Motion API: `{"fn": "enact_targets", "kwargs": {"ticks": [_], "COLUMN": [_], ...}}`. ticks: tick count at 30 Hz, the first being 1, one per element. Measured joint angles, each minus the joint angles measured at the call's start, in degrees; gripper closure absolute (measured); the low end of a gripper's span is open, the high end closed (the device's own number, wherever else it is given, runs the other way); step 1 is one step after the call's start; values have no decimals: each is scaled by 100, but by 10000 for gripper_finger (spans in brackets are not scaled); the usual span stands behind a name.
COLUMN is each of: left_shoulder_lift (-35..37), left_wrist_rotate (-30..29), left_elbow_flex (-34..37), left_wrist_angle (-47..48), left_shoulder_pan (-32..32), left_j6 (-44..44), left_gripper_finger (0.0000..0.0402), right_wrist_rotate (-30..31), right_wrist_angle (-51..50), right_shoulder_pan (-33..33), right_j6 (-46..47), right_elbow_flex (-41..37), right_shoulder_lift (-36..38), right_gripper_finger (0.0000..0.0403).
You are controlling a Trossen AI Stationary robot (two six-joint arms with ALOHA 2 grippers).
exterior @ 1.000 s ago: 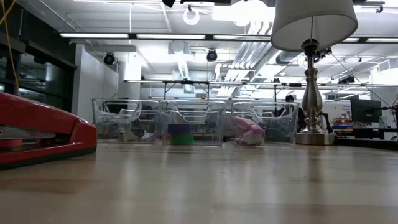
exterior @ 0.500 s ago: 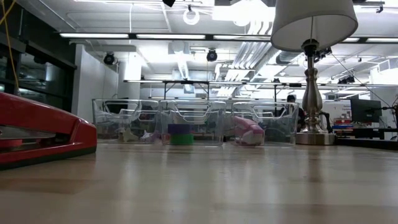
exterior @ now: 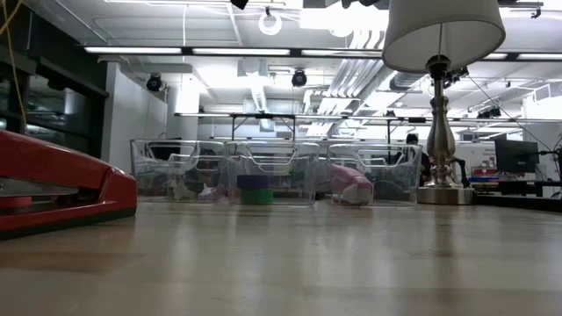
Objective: Pick and place Stapler, Stapler remover, tape
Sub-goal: Put the right blue staple remover into the left transparent bin
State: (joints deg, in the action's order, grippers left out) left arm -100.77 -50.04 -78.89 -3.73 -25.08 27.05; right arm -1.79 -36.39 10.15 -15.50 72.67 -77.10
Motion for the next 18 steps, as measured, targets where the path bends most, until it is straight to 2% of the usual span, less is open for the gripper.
{"fn": "enact_targets", "kwargs": {"ticks": [18], "left_shoulder_lift": [0], "left_wrist_rotate": [-131], "left_elbow_flex": [0], "left_wrist_angle": [31], "left_shoulder_pan": [0], "left_j6": [4], "left_gripper_finger": [209], "right_wrist_rotate": [-56], "right_wrist_angle": [116], "right_shoulder_pan": [0], "right_j6": [6], "right_elbow_flex": [-1], "right_shoulder_lift": [2], "right_gripper_finger": [313]}}
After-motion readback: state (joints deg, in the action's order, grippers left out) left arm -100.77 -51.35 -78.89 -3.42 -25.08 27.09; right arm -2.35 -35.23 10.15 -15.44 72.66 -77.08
